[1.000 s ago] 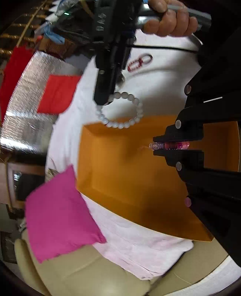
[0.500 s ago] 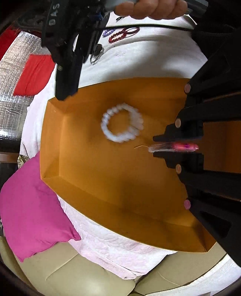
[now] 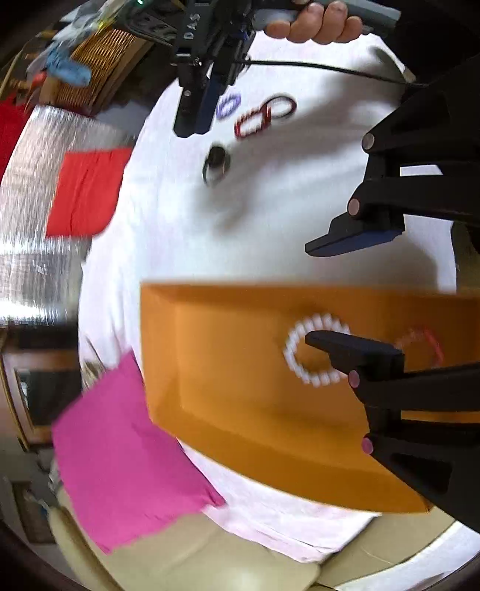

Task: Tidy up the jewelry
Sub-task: 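Lower both bracelets into the orange box and open both tools, then move left tool to dark red bangle while right tool approaches black hair tie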

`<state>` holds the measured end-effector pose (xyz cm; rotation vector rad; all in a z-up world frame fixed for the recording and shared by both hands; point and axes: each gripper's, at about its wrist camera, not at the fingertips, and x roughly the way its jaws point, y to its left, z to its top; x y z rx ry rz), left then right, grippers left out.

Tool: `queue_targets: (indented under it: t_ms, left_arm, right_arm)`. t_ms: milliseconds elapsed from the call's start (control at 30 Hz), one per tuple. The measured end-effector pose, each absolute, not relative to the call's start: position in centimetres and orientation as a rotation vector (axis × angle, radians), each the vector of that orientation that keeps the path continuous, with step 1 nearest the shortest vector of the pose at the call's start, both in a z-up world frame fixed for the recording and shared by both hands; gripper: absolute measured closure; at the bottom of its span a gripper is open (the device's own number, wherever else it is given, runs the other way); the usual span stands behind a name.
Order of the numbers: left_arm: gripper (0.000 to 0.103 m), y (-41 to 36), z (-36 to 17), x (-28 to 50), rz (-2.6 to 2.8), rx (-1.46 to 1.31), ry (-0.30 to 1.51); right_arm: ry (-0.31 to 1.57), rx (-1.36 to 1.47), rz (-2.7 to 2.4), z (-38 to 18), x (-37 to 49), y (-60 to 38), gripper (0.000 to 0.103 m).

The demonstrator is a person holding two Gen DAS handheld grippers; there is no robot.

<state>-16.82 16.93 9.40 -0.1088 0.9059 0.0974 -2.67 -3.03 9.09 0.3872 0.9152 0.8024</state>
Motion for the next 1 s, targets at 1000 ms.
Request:
queue_targets:
  t_ms: [1000]
  left_arm:
    - [0.049,-0.5,4.1,-6.3,-0.264,-0.133,1.028]
  right_arm:
    - [0.975,0.75,0.424,6.1,1.7,-27.3,0.063]
